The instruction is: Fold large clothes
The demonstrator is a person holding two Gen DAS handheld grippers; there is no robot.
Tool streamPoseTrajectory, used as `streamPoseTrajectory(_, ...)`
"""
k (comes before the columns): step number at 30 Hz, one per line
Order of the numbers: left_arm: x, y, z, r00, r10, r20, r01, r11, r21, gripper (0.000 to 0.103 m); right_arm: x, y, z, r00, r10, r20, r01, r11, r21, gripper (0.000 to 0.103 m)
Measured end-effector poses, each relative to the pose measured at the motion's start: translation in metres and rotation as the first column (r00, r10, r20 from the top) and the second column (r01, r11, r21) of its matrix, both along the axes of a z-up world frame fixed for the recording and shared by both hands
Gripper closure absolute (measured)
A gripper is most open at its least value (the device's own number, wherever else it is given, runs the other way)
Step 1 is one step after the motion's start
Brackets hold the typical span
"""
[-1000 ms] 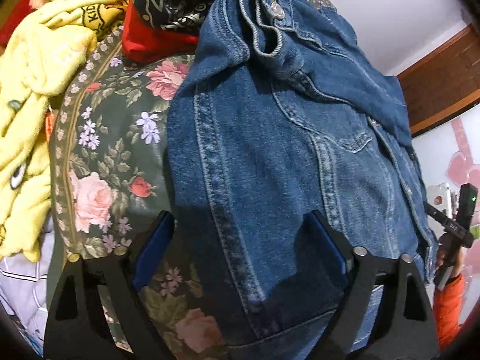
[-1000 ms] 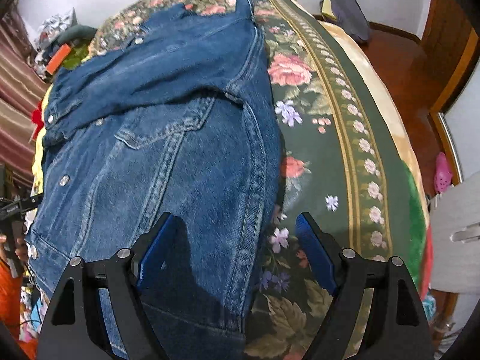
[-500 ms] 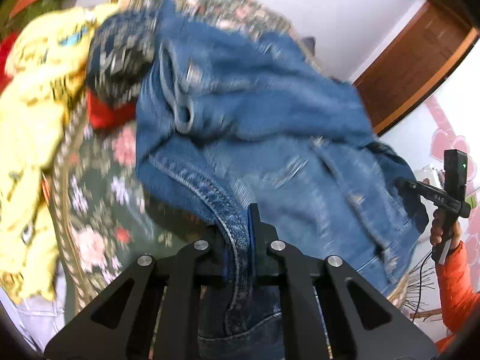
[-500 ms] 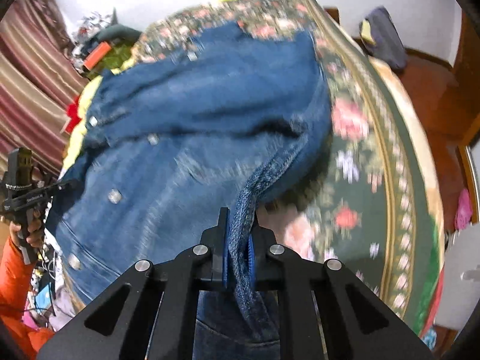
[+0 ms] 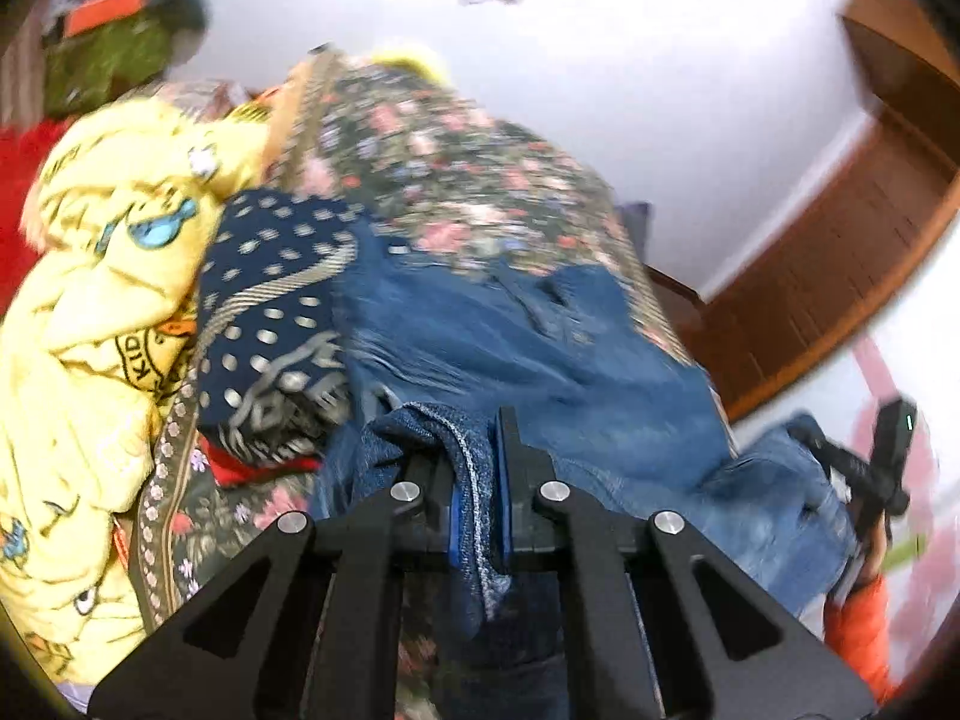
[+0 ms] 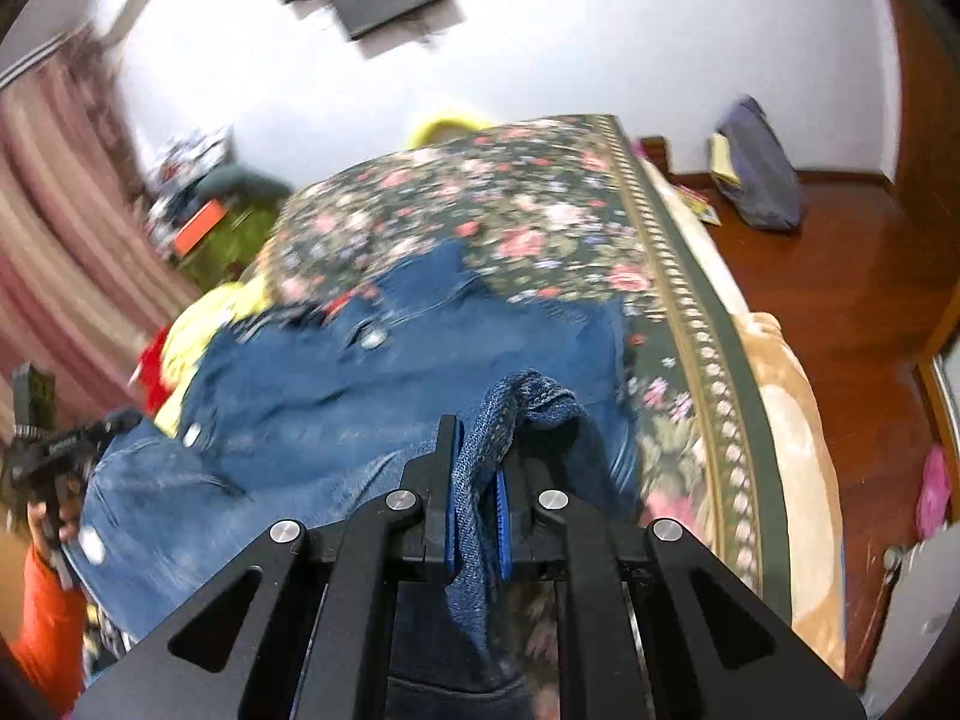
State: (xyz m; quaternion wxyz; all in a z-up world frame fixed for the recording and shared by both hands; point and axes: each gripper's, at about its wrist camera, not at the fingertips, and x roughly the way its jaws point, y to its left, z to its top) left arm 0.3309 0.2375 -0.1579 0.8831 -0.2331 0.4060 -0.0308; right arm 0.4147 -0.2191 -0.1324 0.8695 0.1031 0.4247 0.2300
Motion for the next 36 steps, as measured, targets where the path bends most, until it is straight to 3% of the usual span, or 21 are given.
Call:
streamPoseTrajectory(6,0.030,0.024,-0.071,0.987,0.080,-0.141,-0.085,0.996,-0.029,0.092,0.034,0.010,-0.071,0.989,-0.038,-0.143,0.025,0.995,-0.093,0.093)
streamPoseTrajectory(9,0.023,0.021,-0.073,0.990,0.050,-0.133,-0.050,0.999,-0.001,0.091,0.027,0.011,-0.076,0.992,-0.028,-0.122,0.013,0.992,-0.122,0.091)
streamPoseTrajectory(13,0.015,0.007,-0.061,0.987,-0.015,-0.162,0.031,0.994,0.101,0.087,0.018,0.007,-0.064,0.989,-0.018,-0.145,0.000,0.992,-0.125,0.086)
streamPoseTrajectory(16,0.003,-0.003,-0.050,0.985,-0.037,-0.169,0.064,0.985,0.161,0.061,0.010,0.001,-0.052,0.985,-0.015,-0.173,-0.006,0.993,-0.120,0.075)
streamPoseTrajectory(17,-0.003,-0.007,-0.046,0.986,-0.034,-0.161,0.063,0.982,0.176,0.044,0.007,-0.001,-0.049,0.986,-0.015,-0.169,-0.006,0.992,-0.123,0.072)
streamPoseTrajectory(18,-0.008,-0.010,-0.044,0.988,-0.030,-0.152,0.059,0.980,0.190,0.037,0.005,-0.001,-0.047,0.987,-0.016,-0.162,-0.005,0.992,-0.127,0.064)
streamPoseTrajectory(21,-0.025,-0.016,-0.037,0.989,-0.045,-0.140,0.071,0.980,0.185,0.036,-0.005,-0.001,-0.042,0.991,-0.016,-0.135,-0.004,0.989,-0.147,0.054)
streamPoseTrajectory(28,-0.048,-0.027,-0.051,0.979,-0.090,-0.182,0.109,0.990,0.093,0.036,-0.028,-0.002,-0.051,0.987,0.002,-0.158,-0.026,0.989,-0.145,0.051)
streamPoseTrajectory(36,-0.046,-0.033,-0.085,0.968,-0.087,-0.235,0.089,0.996,0.000,0.036,-0.023,0.002,-0.085,0.963,-0.001,-0.269,-0.026,0.995,-0.097,0.051)
